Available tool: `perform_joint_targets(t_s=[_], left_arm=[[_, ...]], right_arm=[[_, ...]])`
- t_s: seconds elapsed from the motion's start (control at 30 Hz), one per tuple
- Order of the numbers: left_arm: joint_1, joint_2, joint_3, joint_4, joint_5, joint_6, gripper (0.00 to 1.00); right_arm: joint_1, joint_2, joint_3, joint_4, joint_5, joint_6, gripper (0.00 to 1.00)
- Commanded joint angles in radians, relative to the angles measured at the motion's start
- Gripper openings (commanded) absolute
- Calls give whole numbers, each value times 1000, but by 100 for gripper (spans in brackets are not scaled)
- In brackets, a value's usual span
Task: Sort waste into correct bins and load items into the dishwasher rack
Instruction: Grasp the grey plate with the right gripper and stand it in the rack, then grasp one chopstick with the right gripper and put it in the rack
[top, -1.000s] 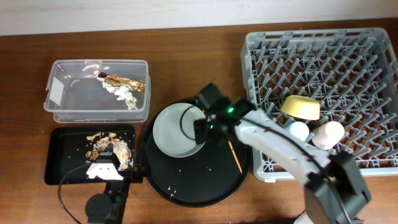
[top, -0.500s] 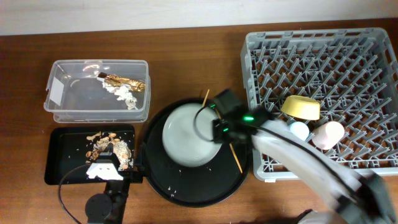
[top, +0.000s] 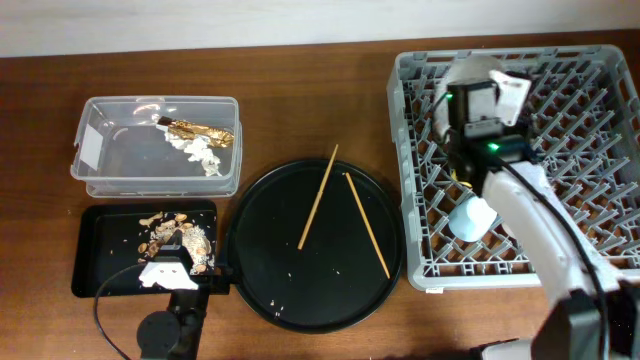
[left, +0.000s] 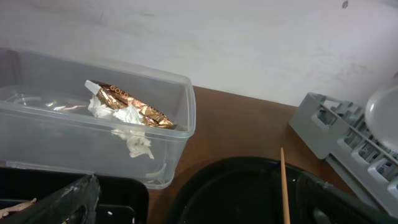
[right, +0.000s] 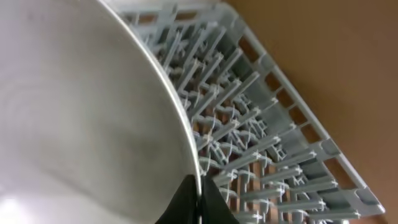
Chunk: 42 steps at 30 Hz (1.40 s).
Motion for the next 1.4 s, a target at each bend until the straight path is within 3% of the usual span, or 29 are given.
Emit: perform_joint_targets(t_s=[0.0, 0.13, 0.27, 0.33, 0.47, 0.6, 0.67, 0.73, 0.8, 0.87, 0.9, 1.1, 1.13, 1.17, 1.23, 1.37], left_arm=[[4, -6, -8, 0, 3, 15, 99], [4, -6, -8, 0, 3, 15, 99], [4, -6, -8, 0, 3, 15, 99], [4, -6, -8, 0, 3, 15, 99], [4, -6, -8, 0, 3, 15, 99], [4, -6, -8, 0, 3, 16, 99], [4, -6, -8, 0, 3, 15, 99], [4, -6, -8, 0, 3, 15, 99], [4, -6, -8, 0, 3, 15, 99], [4, -6, -8, 0, 3, 15, 99], [4, -6, -8, 0, 3, 16, 99], [4, -6, -8, 0, 3, 15, 99], [4, -6, -8, 0, 3, 15, 99], [4, -6, -8, 0, 3, 15, 99], [4, -6, -8, 0, 3, 15, 99], [4, -6, -8, 0, 3, 15, 99]], right_arm=[[88, 27, 2, -37, 19, -11, 4], [196, 26, 2, -171, 31, 47, 4], [199, 6, 14, -246, 33, 88, 4], [199, -24, 29, -304, -23, 88, 64], [199, -151, 170, -500, -357, 88, 67], [250, -237, 213, -582, -929, 88, 57], [331, -206, 178, -585, -996, 111, 56], [436, -138, 127, -556, -957, 175, 54], [511, -16, 94, -515, -767, 246, 55], [512, 79, 93, -486, -698, 245, 54], [498, 153, 93, -457, -687, 227, 49], [452, 410, 93, -442, -741, 117, 41], [452, 423, 92, -449, -742, 117, 35], [452, 421, 93, -455, -761, 116, 18], [454, 401, 93, -474, -767, 116, 4], [453, 250, 95, -525, -767, 117, 4]])
